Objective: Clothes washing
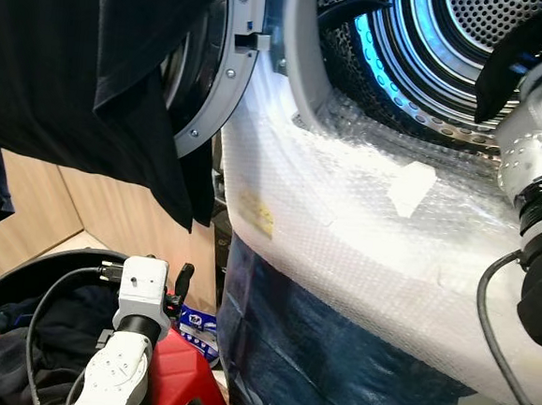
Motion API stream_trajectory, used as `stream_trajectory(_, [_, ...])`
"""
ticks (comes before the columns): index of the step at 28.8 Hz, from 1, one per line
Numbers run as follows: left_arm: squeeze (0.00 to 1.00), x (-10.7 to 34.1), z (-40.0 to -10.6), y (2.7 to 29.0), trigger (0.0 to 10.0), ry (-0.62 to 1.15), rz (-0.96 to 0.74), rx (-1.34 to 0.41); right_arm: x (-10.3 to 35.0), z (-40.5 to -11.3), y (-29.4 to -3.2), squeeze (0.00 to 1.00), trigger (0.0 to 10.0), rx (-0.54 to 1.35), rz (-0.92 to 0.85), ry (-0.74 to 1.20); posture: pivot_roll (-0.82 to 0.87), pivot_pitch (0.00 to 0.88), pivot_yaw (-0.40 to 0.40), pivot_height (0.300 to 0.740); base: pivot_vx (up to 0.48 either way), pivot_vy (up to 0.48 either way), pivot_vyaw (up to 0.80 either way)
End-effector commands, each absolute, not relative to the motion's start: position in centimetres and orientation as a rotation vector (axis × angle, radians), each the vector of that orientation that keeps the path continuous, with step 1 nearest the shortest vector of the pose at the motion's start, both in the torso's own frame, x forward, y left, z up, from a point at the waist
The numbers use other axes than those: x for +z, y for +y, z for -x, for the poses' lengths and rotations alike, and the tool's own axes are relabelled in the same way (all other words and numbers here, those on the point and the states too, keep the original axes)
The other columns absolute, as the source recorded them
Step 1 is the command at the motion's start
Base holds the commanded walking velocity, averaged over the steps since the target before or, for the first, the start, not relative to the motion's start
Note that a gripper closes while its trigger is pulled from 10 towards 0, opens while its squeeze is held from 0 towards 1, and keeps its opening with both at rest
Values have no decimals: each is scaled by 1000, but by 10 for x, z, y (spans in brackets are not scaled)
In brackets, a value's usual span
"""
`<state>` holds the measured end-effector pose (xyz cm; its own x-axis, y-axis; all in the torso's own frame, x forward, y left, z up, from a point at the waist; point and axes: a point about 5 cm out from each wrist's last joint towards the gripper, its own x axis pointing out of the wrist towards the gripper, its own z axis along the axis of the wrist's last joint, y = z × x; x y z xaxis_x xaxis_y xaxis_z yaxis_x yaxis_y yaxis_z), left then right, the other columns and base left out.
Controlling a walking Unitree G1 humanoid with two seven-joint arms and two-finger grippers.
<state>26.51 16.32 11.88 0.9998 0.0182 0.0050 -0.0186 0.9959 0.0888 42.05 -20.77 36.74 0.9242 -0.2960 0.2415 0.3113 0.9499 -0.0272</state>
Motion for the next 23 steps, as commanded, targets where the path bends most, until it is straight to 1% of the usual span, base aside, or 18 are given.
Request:
stream_trajectory(1, [0,122,-266,160,10000,-8,-86,-8,364,-425,-182,0,10000,-137,295,-199,4,0,32,740,0,0,0])
stream_trajectory(2, [0,123,-265,160,10000,-7,-87,-12,365,-425,-179,0,10000,-118,384,-205,4,0,32,740,0,0,0])
stream_trajectory(3, [0,124,-266,159,10000,-8,-85,-14,377,-422,-186,0,10000,-204,447,-247,2,0,32,740,0,0,0])
stream_trajectory(4, [0,124,-266,159,10000,-8,-85,-14,377,-422,-186,0,10000,-204,447,-247,2,0,32,740,0,0,0])
stream_trajectory(6, [0,124,-266,158,10000,-9,-83,-14,392,-420,-182,0,10000,-206,544,-298,1,0,30,740,0,0,0])
stream_trajectory(7, [0,124,-266,157,10000,-9,-82,-16,404,-417,-179,0,10000,-236,732,-347,1,0,20,740,0,0,0])
stream_trajectory(9, [0,124,-266,156,10000,-10,-80,-18,412,-415,-176,0,10000,-260,867,-384,1,0,20,740,0,0,0])
stream_trajectory(10, [0,124,-266,156,10000,-10,-80,-18,419,-413,-171,0,10000,-278,1067,-419,2,0,15,740,0,0,0])
stream_trajectory(11, [0,124,-266,155,10000,-10,-79,-18,422,-412,-167,0,10000,-294,1179,-443,1,0,12,740,0,0,0])
stream_trajectory(12, [0,124,-267,155,10000,-10,-79,-18,424,-411,-166,0,10000,-305,1253,-459,2,0,9,740,0,0,0])
stream_trajectory(13, [0,124,-266,154,10000,-10,-77,-16,426,-410,-159,0,10000,-332,1502,-494,5,0,4,740,0,0,0])
stream_trajectory(14, [0,124,-266,154,10000,-11,-78,-15,426,-410,-156,0,10000,-352,1645,-514,7,0,-1,740,0,0,0])
stream_trajectory(16, [0,124,-266,154,10000,-11,-80,-13,426,-410,-154,0,10000,-380,1831,-542,10,0,-3,740,0,0,0])
stream_trajectory(17, [0,124,-266,154,10000,-12,-80,-12,425,-410,-154,0,10000,-405,2026,-554,11,0,-4,740,0,0,0])
stream_trajectory(18, [0,124,-266,154,10000,-12,-80,-12,424,-410,-155,0,10000,-419,2138,-564,14,0,-6,740,0,0,0])
stream_trajectory(19, [0,124,-266,154,10000,-12,-80,-12,424,-410,-155,0,10000,-419,2138,-564,14,0,-6,740,0,0,0])
stream_trajectory(21, [0,125,-266,154,10000,-13,-80,-10,423,-410,-157,0,10000,-436,2241,-559,16,0,-8,740,0,0,0])
stream_trajectory(23, [0,124,-266,154,10000,-13,-80,-10,422,-410,-160,0,10000,-434,2272,-535,14,0,-5,740,0,0,0])
